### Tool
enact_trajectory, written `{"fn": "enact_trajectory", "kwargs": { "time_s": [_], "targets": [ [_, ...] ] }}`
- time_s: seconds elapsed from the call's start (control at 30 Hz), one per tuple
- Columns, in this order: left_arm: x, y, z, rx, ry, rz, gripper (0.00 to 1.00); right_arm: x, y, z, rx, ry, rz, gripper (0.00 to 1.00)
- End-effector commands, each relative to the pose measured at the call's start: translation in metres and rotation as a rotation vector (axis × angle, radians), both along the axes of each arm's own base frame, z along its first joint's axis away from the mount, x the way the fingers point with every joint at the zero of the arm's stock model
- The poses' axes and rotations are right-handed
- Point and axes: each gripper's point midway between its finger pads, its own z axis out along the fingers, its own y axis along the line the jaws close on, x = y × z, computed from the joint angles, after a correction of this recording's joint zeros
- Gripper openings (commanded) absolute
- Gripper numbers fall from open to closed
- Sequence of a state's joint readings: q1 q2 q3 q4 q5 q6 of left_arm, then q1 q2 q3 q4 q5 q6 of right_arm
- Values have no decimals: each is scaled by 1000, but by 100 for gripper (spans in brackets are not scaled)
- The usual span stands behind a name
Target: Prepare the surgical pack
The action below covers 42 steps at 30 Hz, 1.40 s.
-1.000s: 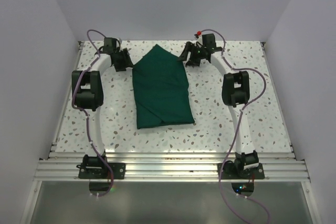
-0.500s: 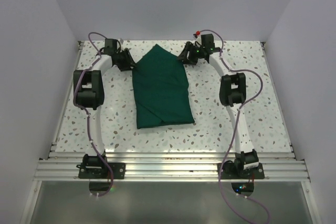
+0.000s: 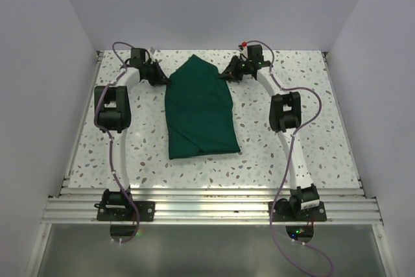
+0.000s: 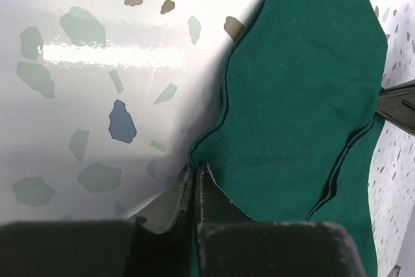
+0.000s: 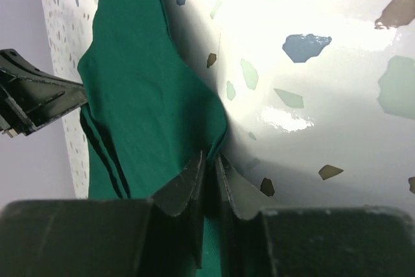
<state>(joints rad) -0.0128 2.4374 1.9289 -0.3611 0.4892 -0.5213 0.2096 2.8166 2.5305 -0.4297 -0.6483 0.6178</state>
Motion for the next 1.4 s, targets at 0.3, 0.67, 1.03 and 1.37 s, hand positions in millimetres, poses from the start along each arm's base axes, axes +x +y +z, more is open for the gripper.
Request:
{"fn": "enact_trajectory", "kwargs": {
  "time_s": [0.3,0.67,1.03,1.37],
  "targets": [
    [11,-9,100,-51,-149,-26,0,-13,23,70,157,48,3,0],
    [-58,-20,142,-30,-169,-109,0,-63,11,152,141,62,15,0],
    [-149,-42,181,8,-192,-181,0,-153,-12,185,63,111,59,0],
    [-224,-35,172,76,-147,-178,0,-215,-28,177,3,148,92,0]
  ]
}}
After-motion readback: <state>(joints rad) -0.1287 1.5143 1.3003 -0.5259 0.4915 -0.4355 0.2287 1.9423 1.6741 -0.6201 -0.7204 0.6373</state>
